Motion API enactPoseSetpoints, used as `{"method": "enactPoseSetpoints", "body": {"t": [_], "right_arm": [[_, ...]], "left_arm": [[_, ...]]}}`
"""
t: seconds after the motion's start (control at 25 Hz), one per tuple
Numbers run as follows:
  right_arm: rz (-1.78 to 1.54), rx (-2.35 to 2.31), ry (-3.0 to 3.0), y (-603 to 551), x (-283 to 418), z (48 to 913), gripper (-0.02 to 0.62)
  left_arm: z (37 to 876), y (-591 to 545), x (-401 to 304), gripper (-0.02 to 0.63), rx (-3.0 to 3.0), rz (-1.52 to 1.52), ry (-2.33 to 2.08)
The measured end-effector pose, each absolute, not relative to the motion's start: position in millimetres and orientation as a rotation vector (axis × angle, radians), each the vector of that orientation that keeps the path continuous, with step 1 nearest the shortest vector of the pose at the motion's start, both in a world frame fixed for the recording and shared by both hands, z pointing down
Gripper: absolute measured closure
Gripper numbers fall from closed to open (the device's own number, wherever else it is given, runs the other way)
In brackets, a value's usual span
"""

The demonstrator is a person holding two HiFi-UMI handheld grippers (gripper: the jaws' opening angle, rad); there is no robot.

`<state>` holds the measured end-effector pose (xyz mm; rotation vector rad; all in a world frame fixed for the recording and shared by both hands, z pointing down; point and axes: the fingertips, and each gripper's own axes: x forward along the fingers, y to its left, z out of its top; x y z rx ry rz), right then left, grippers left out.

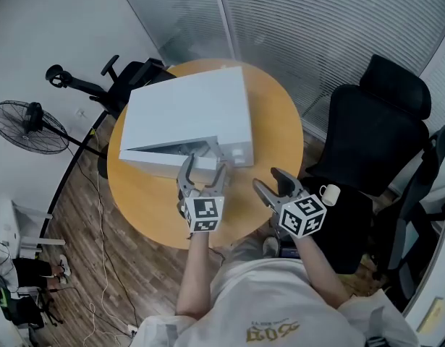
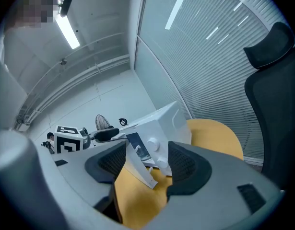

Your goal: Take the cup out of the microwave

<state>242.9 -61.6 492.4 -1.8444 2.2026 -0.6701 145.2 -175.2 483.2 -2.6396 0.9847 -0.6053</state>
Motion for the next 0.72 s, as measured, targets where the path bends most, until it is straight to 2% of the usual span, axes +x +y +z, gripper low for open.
{"method": "enactPoseSetpoints", "body": {"t": [0.72], "right_arm": [[-0.684, -1.809, 2.254, -64, 230, 496, 0.327]], "left_arm": [[485, -159, 132, 0.236, -2.623, -0.584, 0.971]]}}
